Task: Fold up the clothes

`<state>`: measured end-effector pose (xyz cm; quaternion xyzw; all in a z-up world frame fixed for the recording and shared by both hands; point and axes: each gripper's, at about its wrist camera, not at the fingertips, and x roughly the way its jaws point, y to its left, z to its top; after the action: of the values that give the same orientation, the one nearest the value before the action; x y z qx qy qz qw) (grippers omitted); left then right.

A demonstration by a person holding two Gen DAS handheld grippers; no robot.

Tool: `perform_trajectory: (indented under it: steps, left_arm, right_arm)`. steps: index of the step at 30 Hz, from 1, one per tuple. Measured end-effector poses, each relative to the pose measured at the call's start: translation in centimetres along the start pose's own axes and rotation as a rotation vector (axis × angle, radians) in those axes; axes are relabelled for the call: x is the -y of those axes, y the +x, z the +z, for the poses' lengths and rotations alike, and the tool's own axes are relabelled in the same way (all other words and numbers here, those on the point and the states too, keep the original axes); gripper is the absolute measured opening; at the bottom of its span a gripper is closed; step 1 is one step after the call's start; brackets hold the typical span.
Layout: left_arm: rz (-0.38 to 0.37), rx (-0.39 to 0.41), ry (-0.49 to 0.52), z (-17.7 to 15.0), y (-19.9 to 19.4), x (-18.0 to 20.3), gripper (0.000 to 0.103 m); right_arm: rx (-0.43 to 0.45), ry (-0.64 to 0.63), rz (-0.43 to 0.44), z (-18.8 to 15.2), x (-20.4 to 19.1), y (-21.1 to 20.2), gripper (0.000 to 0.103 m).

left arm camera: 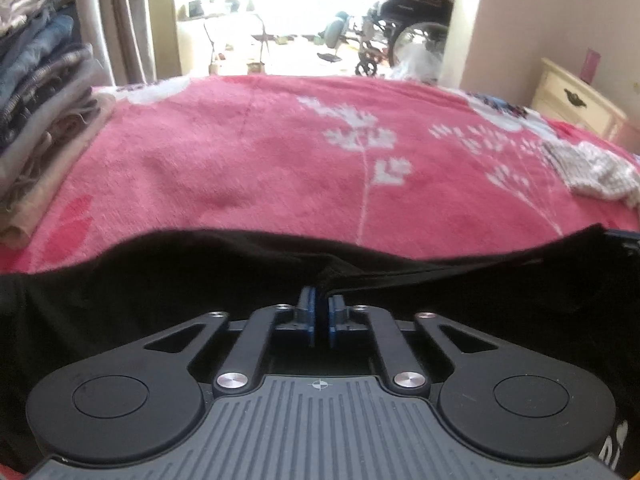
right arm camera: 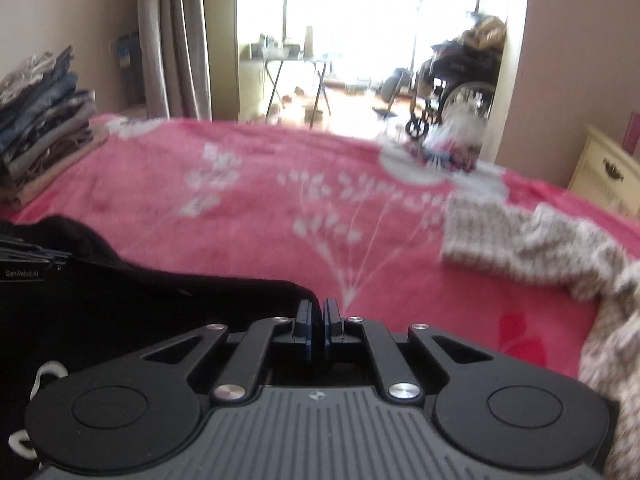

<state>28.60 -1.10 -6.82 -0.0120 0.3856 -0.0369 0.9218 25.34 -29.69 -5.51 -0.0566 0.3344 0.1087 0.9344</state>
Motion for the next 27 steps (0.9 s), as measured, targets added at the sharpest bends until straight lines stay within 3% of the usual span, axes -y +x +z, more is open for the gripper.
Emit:
perform_trajectory:
  steps: [3, 8, 14, 18, 19, 21, 22, 25, 27]
  left_arm:
    - [0.02, 0.049, -0.033, 1.1, -0.4, -0.2, 0.002]
    - [0.029, 0.039, -0.09, 3.0, 1.3, -0.4, 0.002]
    - [0.04, 0.007, -0.118, 3.3, 4.7, 0.0, 0.003]
    - [0.02, 0.012, -0.106, 2.9, 6.0, -0.2, 0.011]
    - [-0.002, 0.009, -0.121, 3.2, 6.0, -0.6, 0.013]
    - [-0.067, 0.004, -0.177, 3.8, 5.5, -1.6, 0.034]
    - [-0.1, 0.001, -0.206, 4.2, 5.3, -2.2, 0.036]
    - [-0.149, 0.027, -0.286, 5.1, 3.9, -4.2, 0.045]
    - [-0.178, 0.038, -0.326, 5.6, 2.4, -5.8, 0.047]
  right_arm:
    - [0.006, 0.039, -0.007, 1.3, 0.9, 1.5, 0.006]
    - [-0.005, 0.134, -0.016, 3.3, 2.7, 4.5, 0.006]
    - [-0.07, 0.272, -0.004, 3.2, 4.9, 8.9, 0.006]
    - [-0.129, 0.416, 0.048, 2.4, 6.4, 11.6, 0.01]
    - [-0.125, 0.486, 0.079, 2.3, 7.3, 11.7, 0.014]
    - [-0.119, 0.652, 0.169, 2.2, 9.6, 11.7, 0.036]
    - [-0.106, 0.715, 0.204, 2.3, 10.7, 11.3, 0.045]
    - [-0.023, 0.754, 0.219, 2.8, 12.9, 8.9, 0.045]
    - [-0.012, 0.705, 0.234, 2.9, 13.0, 7.0, 0.046]
